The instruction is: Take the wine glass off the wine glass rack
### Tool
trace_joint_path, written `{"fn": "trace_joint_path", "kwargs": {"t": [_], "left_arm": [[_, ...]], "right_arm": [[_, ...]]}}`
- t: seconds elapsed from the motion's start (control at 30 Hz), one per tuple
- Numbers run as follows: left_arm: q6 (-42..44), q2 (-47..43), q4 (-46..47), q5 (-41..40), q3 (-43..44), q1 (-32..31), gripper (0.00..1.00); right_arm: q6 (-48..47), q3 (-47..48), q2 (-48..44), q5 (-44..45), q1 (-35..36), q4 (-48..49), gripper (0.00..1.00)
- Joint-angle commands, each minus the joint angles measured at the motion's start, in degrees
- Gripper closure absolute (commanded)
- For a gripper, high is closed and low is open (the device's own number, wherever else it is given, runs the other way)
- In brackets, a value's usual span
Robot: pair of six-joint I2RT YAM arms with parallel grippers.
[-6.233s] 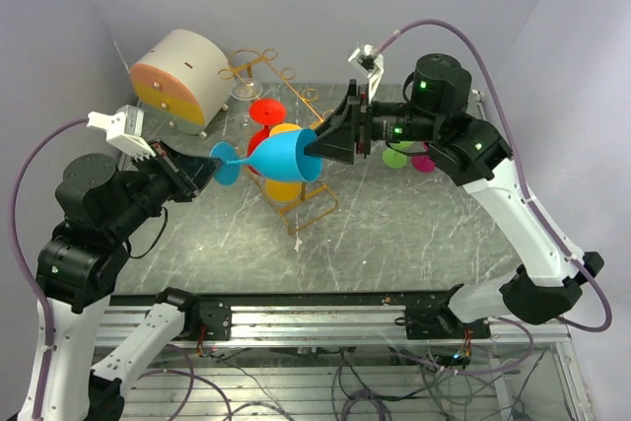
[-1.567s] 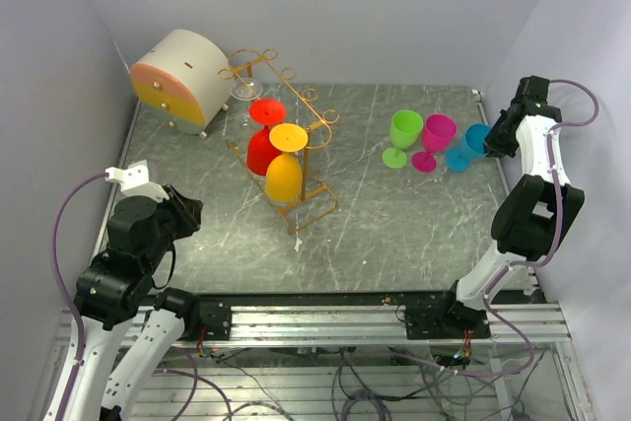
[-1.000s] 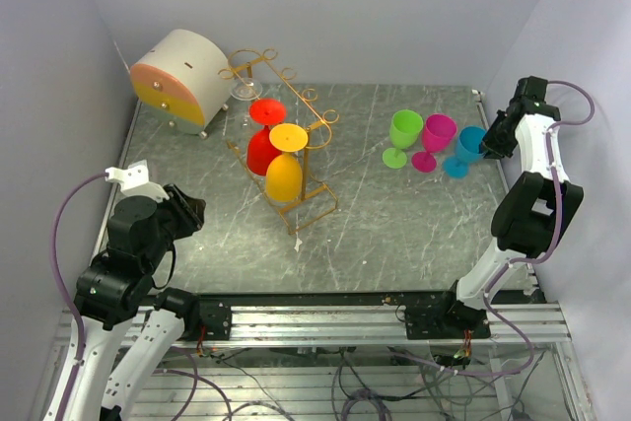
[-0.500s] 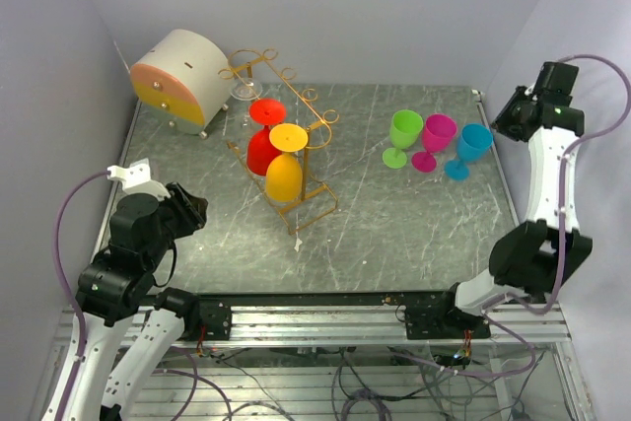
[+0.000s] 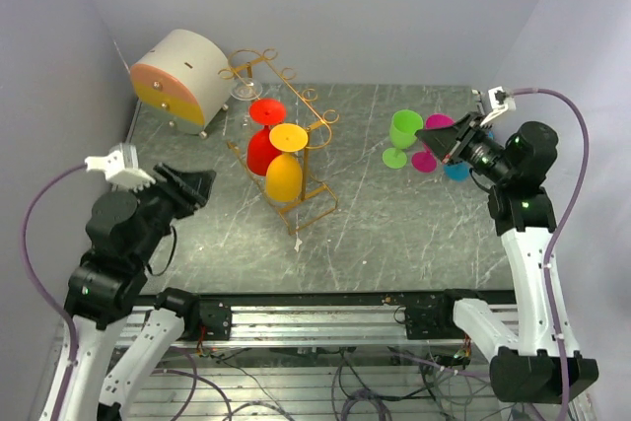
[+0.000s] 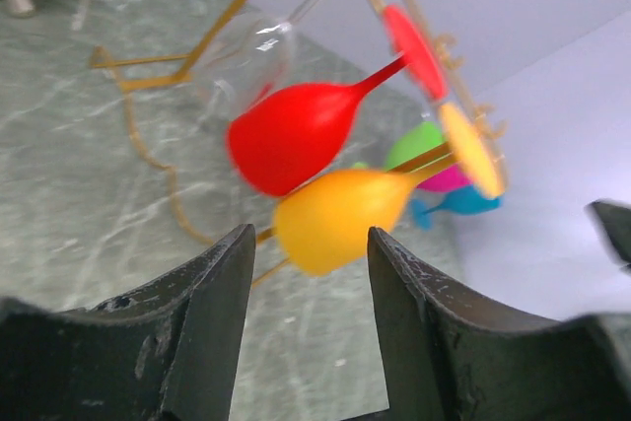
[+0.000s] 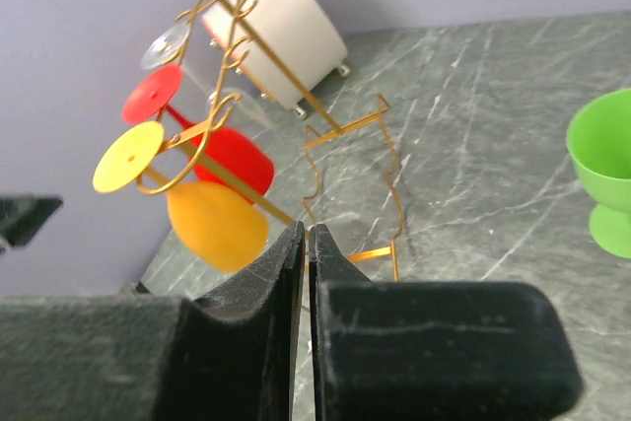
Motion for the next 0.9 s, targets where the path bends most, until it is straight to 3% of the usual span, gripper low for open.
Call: {"fn": "trace_joint_path", "kwargs": {"t": [0.0, 0.13, 0.27, 0.87], "left_arm": [[-10.92, 11.73, 8.53, 9.35, 7.82, -0.01, 0.40], [-17.27, 22.83, 15.05, 21.49, 11.35, -0.04, 0.39], [-23.34, 28.82, 22.74, 27.79, 10.31, -0.04, 0.40], [-23.87, 35.28, 16.50, 28.84, 16.11, -0.43, 0.45]], "right_arm": [[-3.18, 0.25, -3.91, -0.05, 3.61, -1.32, 0.91], [-5.46, -1.67, -7.52, 0.07, 3.85, -5.76, 0.85], [-5.82, -5.62, -10.38, 1.54, 3.93, -7.94, 0.82], [-4.60, -8.74, -13.61, 2.03, 3.92, -7.42, 0.84]]}}
